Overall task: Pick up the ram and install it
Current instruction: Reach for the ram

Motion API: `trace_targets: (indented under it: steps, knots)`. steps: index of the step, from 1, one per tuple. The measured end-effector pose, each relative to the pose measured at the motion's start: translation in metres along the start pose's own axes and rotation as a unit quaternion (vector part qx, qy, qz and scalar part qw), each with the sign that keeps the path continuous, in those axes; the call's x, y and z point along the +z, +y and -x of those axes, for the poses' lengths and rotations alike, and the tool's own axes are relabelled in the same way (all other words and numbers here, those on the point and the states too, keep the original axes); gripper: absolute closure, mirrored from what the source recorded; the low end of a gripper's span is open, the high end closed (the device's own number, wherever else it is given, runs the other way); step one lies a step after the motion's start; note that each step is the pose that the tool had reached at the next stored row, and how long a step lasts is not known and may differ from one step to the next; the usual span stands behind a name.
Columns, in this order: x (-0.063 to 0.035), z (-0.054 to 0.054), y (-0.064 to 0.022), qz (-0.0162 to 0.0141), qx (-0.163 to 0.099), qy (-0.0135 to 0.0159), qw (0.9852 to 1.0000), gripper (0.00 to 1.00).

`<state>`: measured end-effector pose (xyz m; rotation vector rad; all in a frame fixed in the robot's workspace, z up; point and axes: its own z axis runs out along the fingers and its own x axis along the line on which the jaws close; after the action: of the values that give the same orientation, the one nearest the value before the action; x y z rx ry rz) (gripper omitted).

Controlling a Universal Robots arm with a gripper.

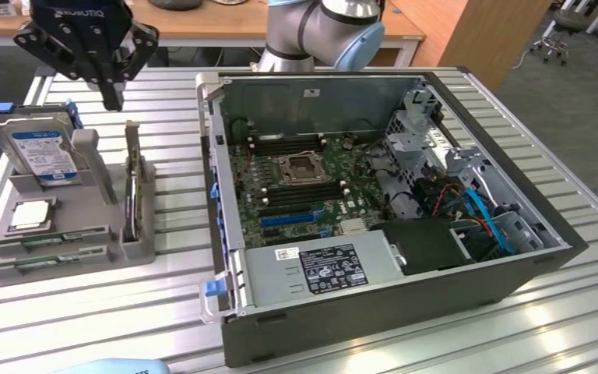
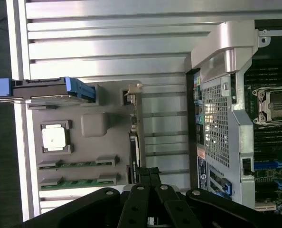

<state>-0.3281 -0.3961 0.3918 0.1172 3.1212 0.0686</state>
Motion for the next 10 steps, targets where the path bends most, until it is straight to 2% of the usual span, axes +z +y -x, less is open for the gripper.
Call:
trace_targets:
  steps: [10]
  knots:
    - [-0.0002, -0.031, -0.0020, -0.0001, 0.000, 0.0014, 1.0000, 0.90]
